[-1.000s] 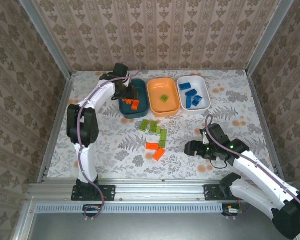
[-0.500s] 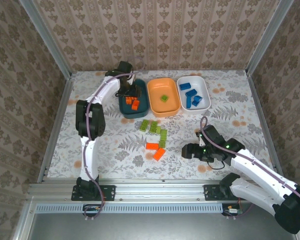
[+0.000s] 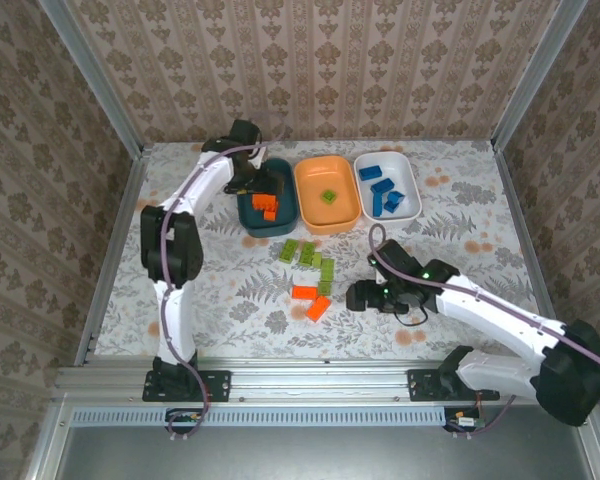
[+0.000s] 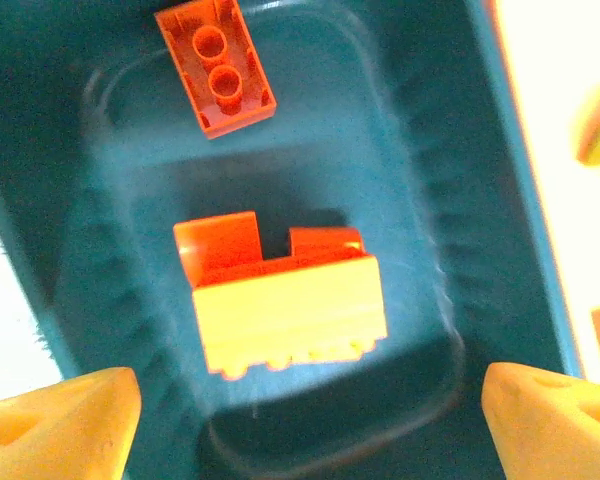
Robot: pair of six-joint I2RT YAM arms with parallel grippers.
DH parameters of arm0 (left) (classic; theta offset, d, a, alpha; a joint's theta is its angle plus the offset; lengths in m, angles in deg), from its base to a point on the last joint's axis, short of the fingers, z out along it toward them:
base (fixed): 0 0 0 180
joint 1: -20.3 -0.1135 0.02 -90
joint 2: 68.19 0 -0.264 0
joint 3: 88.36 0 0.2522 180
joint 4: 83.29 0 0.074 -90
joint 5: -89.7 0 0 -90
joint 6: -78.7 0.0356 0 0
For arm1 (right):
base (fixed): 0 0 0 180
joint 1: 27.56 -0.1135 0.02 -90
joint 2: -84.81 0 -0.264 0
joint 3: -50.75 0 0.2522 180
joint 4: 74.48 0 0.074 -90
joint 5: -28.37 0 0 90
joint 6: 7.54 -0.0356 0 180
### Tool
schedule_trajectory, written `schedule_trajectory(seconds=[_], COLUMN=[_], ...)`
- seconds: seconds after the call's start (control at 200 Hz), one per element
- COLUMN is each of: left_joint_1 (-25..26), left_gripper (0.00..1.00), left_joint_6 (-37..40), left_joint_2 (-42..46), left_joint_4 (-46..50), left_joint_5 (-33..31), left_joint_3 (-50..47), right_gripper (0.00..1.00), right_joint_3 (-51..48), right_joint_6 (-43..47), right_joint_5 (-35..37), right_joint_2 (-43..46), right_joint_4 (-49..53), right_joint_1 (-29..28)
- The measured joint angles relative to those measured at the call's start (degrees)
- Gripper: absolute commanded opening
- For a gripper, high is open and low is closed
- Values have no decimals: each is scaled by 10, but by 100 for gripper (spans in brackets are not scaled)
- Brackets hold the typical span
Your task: Sort the legos into containers by color
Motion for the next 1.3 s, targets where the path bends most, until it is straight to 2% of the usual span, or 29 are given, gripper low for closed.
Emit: schedule_trajectory(seconds=[0.1,0.365,0.63,0.835,1.3], left_joint_1=[1,19,19,19,19], left_gripper=[93,98,100,100,100], left_joint_6=[-2,-21,-52,-63,-66], left_joint_2=[83,351,513,562,571], left_joint_4=[-15,-59,-50,-34,-23], left_joint_5=[0,-5,-8,-9,-9], left_joint_3=[-57,-291,-451,-484,-507], right_gripper=[81,86,88,91,92], right_joint_3=[49,179,248,268,282], right_joint_6=[2,20,21,17,8], right_joint_5=[3,19,85,112,151], right_joint_2=[-63,-247,-336,-373,-426], right_joint_4=[-14,-22,36,62,73], right_joint_1=[-25,-124,-175,-183,-153])
